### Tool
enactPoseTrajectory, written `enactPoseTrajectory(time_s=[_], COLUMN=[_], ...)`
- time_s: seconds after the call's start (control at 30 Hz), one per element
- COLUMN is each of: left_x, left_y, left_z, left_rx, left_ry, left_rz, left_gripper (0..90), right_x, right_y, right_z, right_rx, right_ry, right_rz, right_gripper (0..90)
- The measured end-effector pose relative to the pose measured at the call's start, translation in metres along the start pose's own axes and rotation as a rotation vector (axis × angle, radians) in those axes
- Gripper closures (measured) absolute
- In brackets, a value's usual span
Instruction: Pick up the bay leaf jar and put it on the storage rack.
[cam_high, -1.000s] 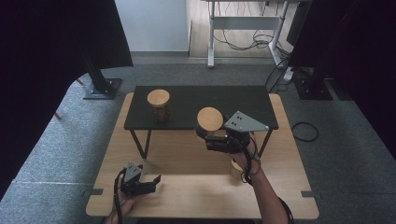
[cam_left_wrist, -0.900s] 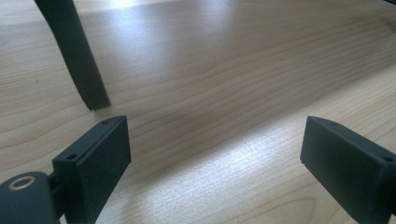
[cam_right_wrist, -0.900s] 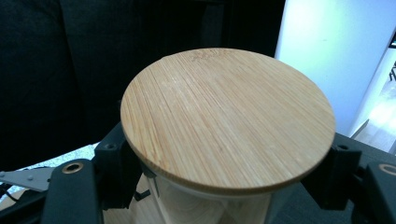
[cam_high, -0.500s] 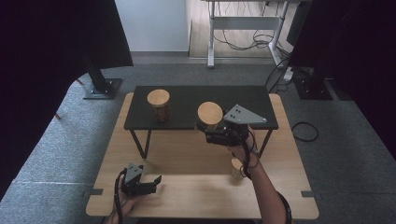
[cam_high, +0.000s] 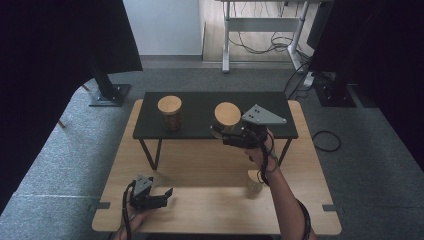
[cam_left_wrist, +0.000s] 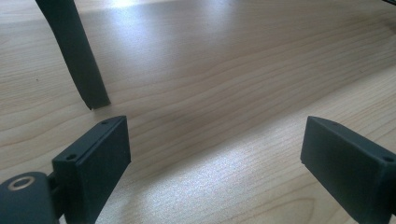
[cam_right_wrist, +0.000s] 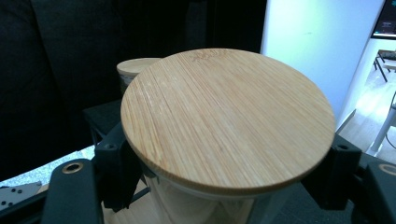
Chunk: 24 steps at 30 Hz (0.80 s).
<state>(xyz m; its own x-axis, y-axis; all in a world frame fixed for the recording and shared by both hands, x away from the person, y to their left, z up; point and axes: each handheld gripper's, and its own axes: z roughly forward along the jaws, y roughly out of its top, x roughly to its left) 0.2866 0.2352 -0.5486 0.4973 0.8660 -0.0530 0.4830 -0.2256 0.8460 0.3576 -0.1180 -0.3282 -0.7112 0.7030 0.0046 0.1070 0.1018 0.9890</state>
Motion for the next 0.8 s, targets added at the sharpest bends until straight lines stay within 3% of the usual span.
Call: enactPoseTrajectory(time_s=[0.3,0.8], left_x=[0.0,0.0], left_y=[0.0,0.0], left_z=[0.0,-0.001], left_rx=[0.0,0.001], left_ry=[0.0,-0.002], left_rz=[0.004,0.004], left_gripper=[7.9,7.9], right_x=[-0.009,-0.021], right_y=[-0.001,0.001], right_z=[0.01,0.024], right_rx=[0.007,0.014], right_ry=[-0.021,-0.05], right_rz=[0.022,0.019], right_gripper=[25.3,25.3])
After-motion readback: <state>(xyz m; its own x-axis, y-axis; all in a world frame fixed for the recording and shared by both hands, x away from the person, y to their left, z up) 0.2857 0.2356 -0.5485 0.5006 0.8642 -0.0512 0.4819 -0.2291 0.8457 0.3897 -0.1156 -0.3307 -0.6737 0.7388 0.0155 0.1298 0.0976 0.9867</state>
